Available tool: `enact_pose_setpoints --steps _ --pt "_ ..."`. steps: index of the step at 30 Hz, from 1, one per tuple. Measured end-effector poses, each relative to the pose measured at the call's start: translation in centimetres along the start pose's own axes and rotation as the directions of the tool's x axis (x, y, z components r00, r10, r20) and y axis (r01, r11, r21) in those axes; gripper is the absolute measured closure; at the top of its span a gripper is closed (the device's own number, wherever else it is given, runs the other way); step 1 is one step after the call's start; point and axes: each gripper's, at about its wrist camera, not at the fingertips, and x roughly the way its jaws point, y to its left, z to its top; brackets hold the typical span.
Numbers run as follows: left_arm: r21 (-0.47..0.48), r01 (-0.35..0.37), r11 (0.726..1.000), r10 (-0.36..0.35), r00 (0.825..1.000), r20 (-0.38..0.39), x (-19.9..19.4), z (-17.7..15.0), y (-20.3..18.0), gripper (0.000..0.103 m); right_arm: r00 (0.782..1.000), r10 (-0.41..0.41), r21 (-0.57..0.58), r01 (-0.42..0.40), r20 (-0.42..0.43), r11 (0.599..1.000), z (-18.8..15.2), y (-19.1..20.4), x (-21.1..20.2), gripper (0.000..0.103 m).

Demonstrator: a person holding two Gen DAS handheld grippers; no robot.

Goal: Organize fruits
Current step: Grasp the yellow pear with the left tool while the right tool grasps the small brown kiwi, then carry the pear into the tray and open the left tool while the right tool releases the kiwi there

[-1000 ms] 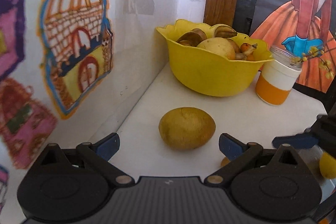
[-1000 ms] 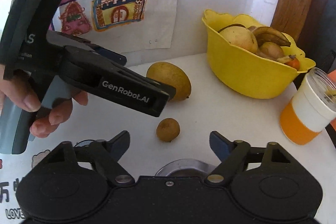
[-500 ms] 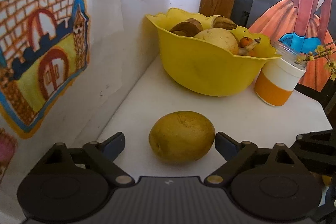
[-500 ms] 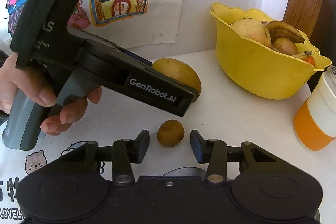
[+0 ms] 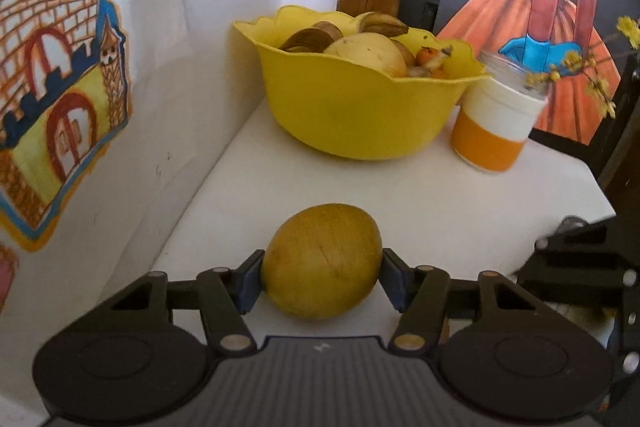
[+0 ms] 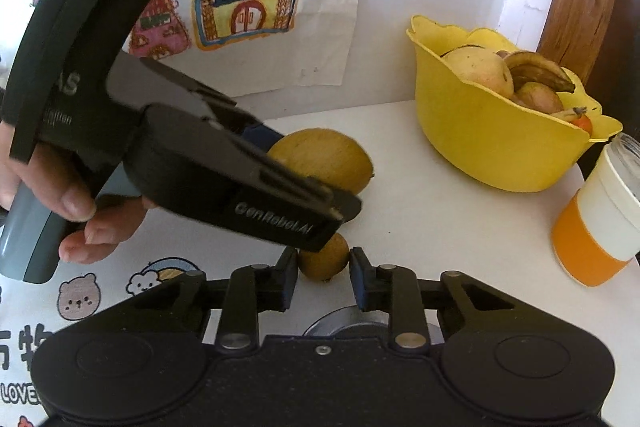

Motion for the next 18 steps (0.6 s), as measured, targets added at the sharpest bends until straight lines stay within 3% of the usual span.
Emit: enact_pose_setpoints --steps 4,11,18 --pt "0.008 -0.025 1.000 0.025 1.000 -0.013 -0.8 -0.6 -0.6 0.040 1.000 -0.010 0.001 0.010 0.013 1.000 -0.3 0.3 -1.7 0.073" --pt "-0.082 0.005 0.997 -0.010 0.998 -0.062 -2.7 -1.1 -0.2 0.040 0.999 -0.034 -0.025 0.035 0.033 0.999 -1.1 0.5 -5.8 0.073" --pt "-0.085 0.027 0.996 -0.030 0.999 -0.034 -5.7 -0.9 -1.3 0.040 0.995 -0.063 0.043 0.060 0.080 0.997 -4.0 -1.1 -11.5 0.073"
